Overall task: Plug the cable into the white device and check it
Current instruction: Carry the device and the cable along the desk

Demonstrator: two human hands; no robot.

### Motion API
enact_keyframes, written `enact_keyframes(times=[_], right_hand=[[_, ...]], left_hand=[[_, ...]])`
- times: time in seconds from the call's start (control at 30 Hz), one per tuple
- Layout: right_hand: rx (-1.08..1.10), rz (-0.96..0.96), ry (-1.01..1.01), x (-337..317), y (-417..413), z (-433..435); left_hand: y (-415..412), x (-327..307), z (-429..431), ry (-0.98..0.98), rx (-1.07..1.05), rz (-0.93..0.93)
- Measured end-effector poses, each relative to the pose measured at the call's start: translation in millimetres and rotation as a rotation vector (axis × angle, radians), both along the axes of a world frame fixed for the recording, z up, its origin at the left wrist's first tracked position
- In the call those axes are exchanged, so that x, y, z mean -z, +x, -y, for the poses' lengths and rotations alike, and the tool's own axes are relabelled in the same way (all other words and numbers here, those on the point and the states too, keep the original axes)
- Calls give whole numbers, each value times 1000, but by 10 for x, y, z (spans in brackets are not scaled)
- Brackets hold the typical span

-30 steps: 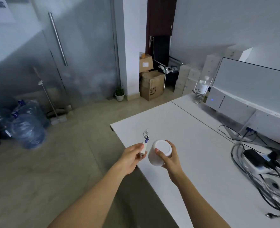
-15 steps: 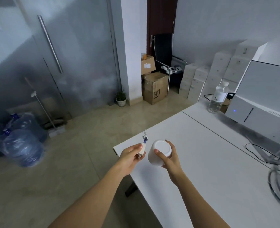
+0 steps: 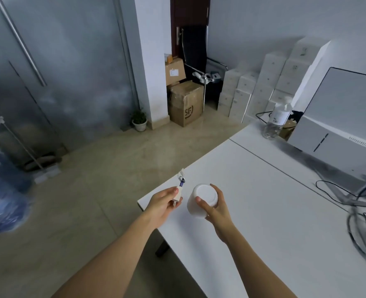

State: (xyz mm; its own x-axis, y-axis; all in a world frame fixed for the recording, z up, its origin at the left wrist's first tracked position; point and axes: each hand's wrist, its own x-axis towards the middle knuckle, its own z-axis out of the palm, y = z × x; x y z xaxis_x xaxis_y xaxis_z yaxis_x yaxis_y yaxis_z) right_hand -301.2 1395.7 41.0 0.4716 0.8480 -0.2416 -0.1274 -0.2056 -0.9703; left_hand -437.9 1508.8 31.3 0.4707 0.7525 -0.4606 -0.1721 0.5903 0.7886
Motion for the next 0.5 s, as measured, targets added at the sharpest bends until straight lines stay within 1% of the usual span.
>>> enact_keyframes(times=[0.23, 0.5], right_hand=[[79, -37, -24, 135, -105, -189], [184, -68, -60, 359, -251, -301]], left_hand=[[6, 163, -299, -42, 96, -22], [31, 316, -500, -63, 213, -124]])
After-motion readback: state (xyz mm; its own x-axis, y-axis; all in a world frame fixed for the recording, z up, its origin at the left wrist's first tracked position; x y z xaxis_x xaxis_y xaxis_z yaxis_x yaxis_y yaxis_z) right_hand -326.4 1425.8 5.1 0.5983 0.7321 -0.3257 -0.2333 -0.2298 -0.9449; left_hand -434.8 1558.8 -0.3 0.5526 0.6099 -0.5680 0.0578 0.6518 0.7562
